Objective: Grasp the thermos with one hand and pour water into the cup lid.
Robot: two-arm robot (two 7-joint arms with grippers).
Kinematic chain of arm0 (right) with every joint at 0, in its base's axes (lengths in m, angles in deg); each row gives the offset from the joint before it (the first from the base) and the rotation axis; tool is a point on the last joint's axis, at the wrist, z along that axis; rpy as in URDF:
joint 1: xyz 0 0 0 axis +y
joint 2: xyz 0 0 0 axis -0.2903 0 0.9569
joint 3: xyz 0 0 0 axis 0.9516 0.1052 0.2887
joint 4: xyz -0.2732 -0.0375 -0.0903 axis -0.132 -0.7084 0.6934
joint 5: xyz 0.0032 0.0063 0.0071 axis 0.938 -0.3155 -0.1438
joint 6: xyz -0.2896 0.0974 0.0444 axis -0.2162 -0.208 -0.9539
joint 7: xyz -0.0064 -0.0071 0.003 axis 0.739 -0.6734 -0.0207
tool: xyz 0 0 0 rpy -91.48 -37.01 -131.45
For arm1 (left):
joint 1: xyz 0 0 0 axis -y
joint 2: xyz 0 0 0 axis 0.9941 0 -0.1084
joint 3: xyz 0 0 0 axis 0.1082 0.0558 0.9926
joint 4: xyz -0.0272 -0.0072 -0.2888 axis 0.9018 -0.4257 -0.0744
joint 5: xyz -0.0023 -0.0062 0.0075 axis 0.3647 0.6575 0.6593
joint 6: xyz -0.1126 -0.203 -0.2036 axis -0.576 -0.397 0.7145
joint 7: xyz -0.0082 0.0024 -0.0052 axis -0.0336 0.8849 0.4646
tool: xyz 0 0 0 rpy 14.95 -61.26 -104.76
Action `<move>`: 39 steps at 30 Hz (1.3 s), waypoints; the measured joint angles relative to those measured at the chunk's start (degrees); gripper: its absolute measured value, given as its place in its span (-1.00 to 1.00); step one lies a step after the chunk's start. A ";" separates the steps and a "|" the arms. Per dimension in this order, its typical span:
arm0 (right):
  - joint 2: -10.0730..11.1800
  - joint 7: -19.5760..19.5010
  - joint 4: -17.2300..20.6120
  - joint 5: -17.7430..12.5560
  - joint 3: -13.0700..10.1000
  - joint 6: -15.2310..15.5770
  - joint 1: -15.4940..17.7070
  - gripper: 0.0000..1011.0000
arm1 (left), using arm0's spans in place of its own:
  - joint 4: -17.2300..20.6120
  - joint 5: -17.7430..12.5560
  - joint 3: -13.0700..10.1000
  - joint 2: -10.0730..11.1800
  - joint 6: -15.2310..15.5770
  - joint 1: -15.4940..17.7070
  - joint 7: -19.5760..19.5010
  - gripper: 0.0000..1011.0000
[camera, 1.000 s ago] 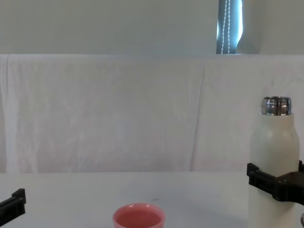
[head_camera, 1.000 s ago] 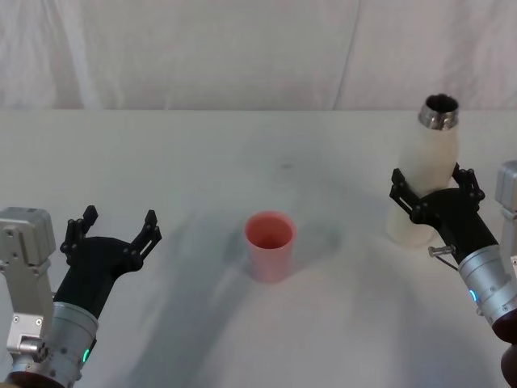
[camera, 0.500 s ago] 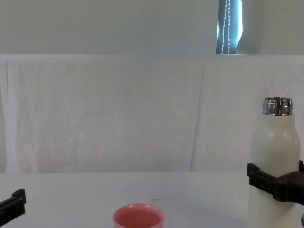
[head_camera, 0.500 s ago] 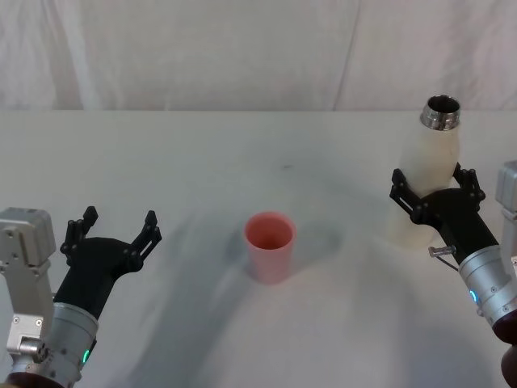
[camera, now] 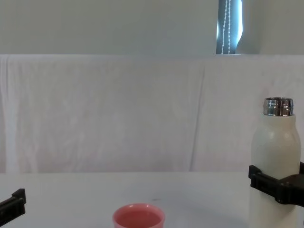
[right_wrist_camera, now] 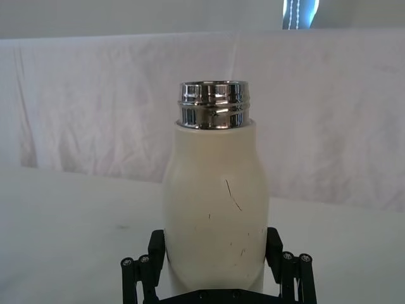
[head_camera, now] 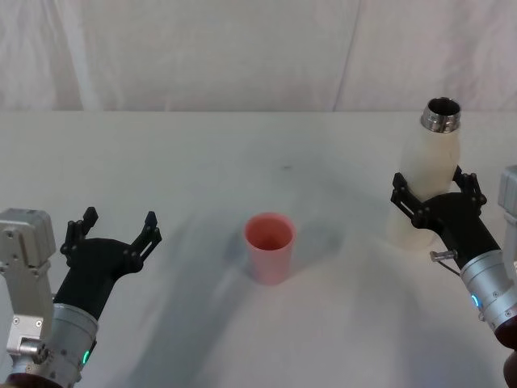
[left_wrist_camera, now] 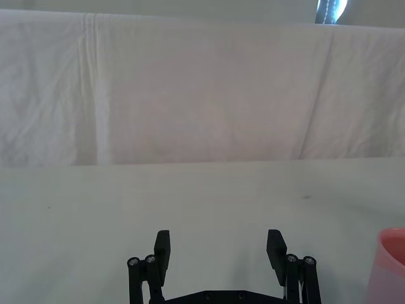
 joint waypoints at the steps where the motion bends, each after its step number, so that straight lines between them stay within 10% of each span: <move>1: 0.04 0.04 0.05 0.00 0.02 0.07 0.06 0.98 | 0.00 0.00 0.00 0.00 0.00 0.00 0.00 0.98; 39: 0.77 -0.05 2.49 -0.51 -0.25 0.98 3.41 0.98 | 0.00 0.00 0.00 0.00 0.00 0.00 0.00 0.98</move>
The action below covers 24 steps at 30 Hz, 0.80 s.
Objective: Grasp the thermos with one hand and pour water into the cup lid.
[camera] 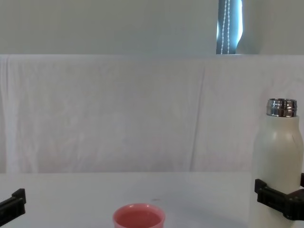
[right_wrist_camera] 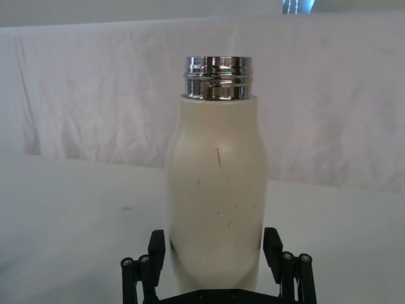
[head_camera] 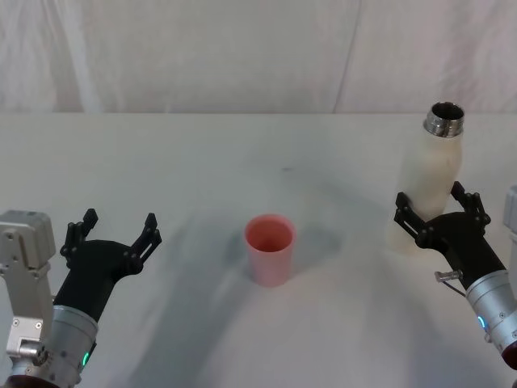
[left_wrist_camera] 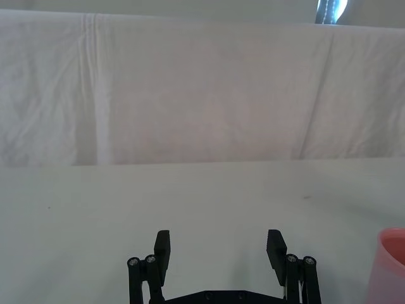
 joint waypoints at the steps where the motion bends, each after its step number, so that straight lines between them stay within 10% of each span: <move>1: 0.02 -0.01 0.06 0.00 -0.03 -0.01 0.07 0.98 | 0.00 0.00 0.00 0.00 0.00 0.00 0.00 0.98; 24: 0.77 -0.25 2.83 -0.40 -1.42 -0.14 3.33 0.98 | 0.00 0.00 0.00 0.00 0.00 0.00 0.00 0.98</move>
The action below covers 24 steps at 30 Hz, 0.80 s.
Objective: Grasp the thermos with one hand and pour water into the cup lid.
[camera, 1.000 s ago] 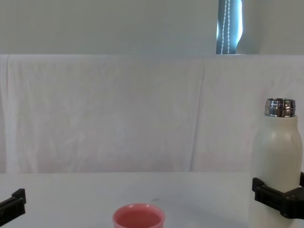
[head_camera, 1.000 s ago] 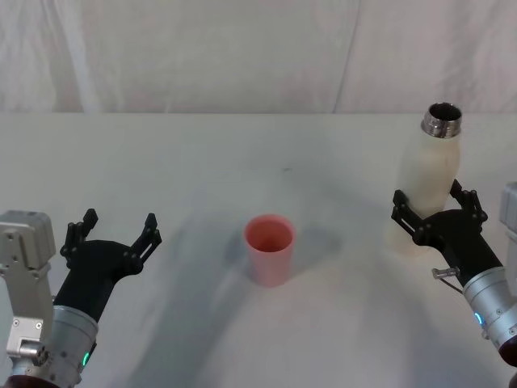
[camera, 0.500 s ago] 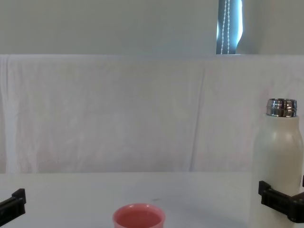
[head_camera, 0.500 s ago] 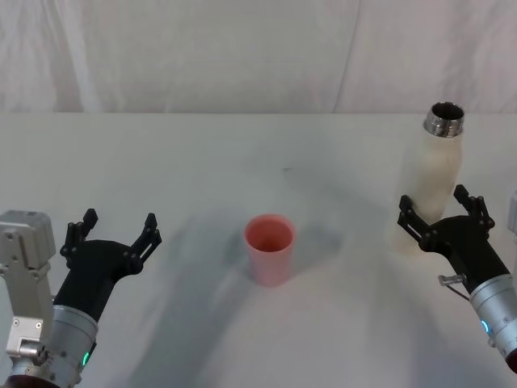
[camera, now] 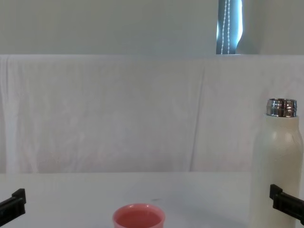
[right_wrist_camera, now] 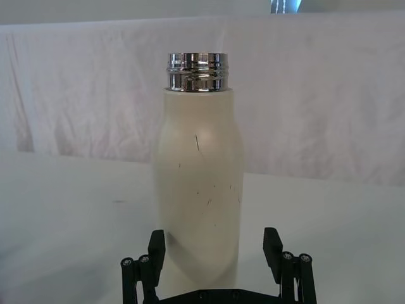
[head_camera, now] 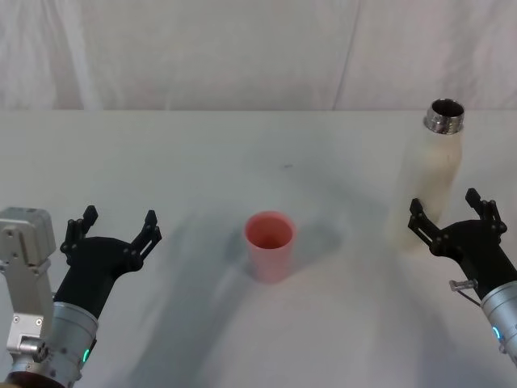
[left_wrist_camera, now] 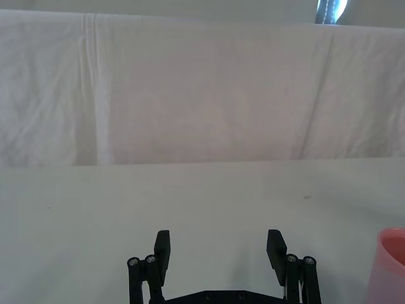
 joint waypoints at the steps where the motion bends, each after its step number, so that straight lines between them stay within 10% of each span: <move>1: 0.05 0.00 0.24 -0.02 -0.07 -0.05 0.28 0.98 | 0.00 0.00 0.00 0.00 0.00 0.00 0.00 0.98; 24: 0.76 0.35 2.01 1.87 0.19 -3.74 4.27 0.98 | 0.00 0.00 0.00 0.00 0.00 0.00 0.00 0.98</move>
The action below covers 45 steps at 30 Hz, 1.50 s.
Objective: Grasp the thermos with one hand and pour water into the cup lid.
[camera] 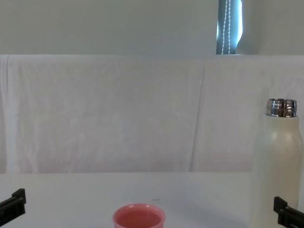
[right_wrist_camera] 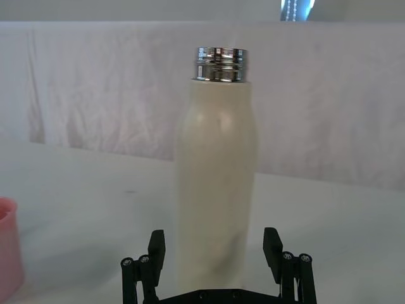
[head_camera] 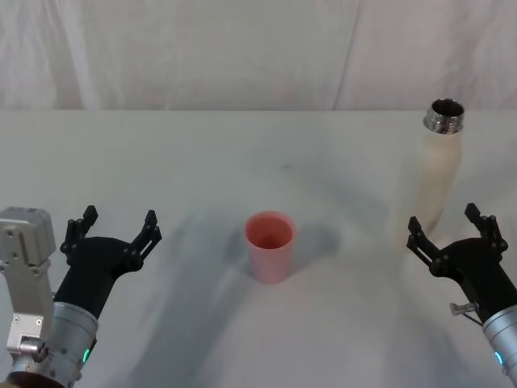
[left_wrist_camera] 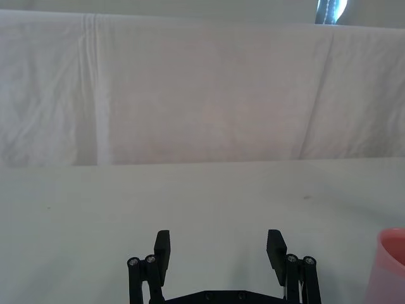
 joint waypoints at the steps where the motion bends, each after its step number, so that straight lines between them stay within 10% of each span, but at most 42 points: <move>1: 0.00 0.09 0.04 0.06 0.09 -0.17 0.11 0.98 | 0.00 0.00 0.00 0.00 0.00 0.00 0.00 0.98; 45: -0.85 1.60 -0.53 -0.38 2.72 -1.63 0.68 0.98 | 0.00 0.00 0.00 0.00 0.00 0.00 0.00 0.98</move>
